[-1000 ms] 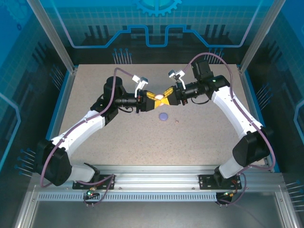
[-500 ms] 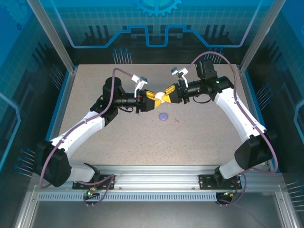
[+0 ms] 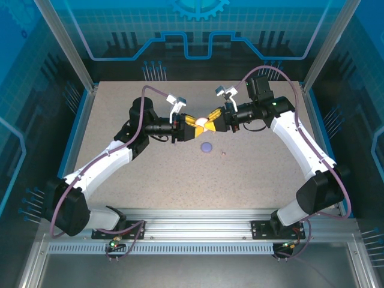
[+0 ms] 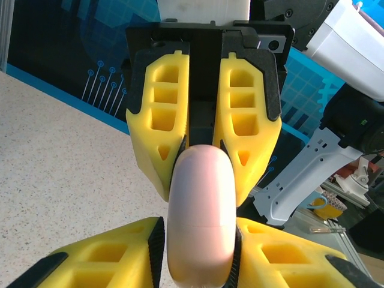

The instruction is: Insert the wireless bluetooth earbuds into the charging case

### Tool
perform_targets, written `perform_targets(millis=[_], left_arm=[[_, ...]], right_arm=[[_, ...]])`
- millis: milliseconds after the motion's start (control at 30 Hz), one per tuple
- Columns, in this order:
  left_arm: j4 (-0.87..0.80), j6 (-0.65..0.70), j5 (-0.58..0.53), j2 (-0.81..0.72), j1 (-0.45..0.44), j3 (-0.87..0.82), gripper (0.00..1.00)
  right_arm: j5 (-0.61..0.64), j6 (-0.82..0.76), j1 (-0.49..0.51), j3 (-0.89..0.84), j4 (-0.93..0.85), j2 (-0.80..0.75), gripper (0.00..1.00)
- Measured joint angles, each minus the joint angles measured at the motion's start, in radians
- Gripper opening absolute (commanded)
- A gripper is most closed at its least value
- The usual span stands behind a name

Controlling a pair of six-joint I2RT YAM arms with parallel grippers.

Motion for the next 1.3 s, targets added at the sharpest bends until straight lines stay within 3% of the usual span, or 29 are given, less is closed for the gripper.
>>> perform_targets(millis=[333,900,1067,1200,1300], left_arm=[[-0.004,0.002,0.018,0.0,0.0,0.0,0.26],[-0.041,0.025,0.021,0.0,0.0,0.0,0.3],[-0.056,0.036,0.03,0.0,0.0,0.0,0.16],[-0.061,0.046,0.023,0.0,0.0,0.002,0.1],[-0.066,0.054,-0.007,0.0,-0.004,0.002,0.11]], right_arm=[[0.016,-0.019,0.006,0.012,-0.031,0.001,0.18],[0.056,-0.042,0.024,0.036,-0.077,0.013,0.17],[0.064,-0.05,0.026,0.039,-0.094,0.014,0.18],[0.076,-0.052,0.028,0.043,-0.097,0.013,0.28],[0.095,-0.05,0.034,0.043,-0.093,0.013,0.39]])
